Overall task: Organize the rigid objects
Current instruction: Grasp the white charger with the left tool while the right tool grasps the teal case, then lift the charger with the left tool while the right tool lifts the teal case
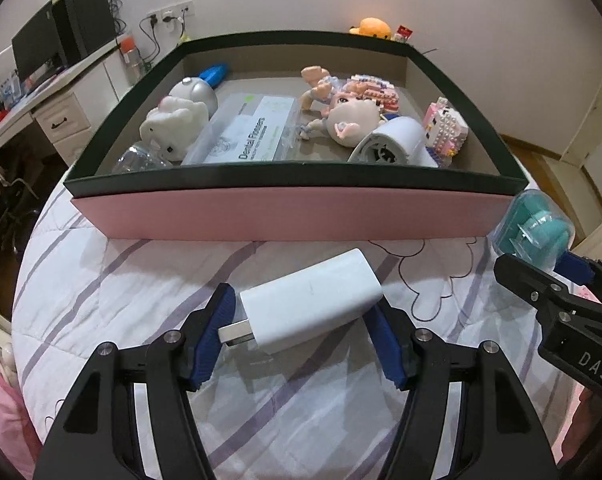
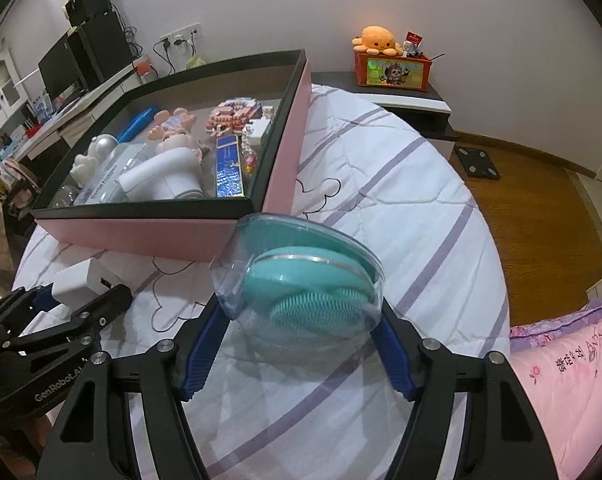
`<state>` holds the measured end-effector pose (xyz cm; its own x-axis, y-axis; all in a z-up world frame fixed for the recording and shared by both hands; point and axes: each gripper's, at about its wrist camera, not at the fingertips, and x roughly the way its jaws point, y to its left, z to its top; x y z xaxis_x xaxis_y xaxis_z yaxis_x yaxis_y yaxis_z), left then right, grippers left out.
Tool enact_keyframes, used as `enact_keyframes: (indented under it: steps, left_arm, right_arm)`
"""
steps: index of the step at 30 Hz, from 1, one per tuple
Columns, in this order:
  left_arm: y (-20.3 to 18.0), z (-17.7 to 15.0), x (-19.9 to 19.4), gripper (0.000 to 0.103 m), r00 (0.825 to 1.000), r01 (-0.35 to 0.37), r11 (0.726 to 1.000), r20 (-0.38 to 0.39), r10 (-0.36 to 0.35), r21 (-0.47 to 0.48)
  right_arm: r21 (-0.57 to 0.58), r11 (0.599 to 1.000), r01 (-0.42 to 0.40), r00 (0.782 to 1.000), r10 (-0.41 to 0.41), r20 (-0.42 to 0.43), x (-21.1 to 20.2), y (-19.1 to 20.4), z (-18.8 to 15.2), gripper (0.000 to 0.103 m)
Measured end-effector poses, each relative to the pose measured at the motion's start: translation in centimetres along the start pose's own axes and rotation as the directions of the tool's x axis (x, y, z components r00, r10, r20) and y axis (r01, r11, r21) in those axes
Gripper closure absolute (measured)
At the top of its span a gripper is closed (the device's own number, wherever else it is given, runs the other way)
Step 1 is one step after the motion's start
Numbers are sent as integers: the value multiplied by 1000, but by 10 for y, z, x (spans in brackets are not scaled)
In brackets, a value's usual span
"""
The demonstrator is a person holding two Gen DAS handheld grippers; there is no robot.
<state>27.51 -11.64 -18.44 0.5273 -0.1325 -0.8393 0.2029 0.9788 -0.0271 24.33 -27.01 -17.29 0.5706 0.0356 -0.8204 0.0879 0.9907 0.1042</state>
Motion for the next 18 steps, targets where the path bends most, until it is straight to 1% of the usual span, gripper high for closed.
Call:
enact_keyframes:
  steps: [3,5,7,10,13,14,15,16,18]
  left_arm:
    - [1,1,-11,37,1000,-1,1000,27,1,3]
    - [1,2,-19,37,999,-10,1000,50,10,10]
    - [3,2,-25,37,998,-15,1000,66,14,13]
    - [4,0,-26,37,998,-14,1000,66,13,14]
    - [8,-3,-20,37,999,-19,1000,51,19,9]
    - [9,-3,-18,37,999,-17,1000,45,17,7]
    - [10,-3,-15,37,999,-16,1000,40,16,5]
    - [11,-2,-12,37,999,-18,1000,34,18,4]
    - [13,-1,-6,37,1000,-21,1000,23,21,10]
  right_arm:
    - [-2,1000,-3,1000,3,15,-7,2,1,38]
    - [-1,1000,-12,1000,12,25,-13,4,1,48]
    - [-9,1000,-19,999,20,26,-16,7,0,54]
    - [-10,1000,-4,1000,4,5,-6,9,-1,54]
    - [21,1000,19,998,-17,-56,17,5,-2,54]
    - [32,999,21,999,-19,-49,19,3,-2,51]
    - [37,999,22,1000,-21,-23,17,4,-1,50]
    - [48,999,20,1000,-19,-25,17,3,2,47]
    - [60,998,23,1000,-22,-11,17,2,6,39]
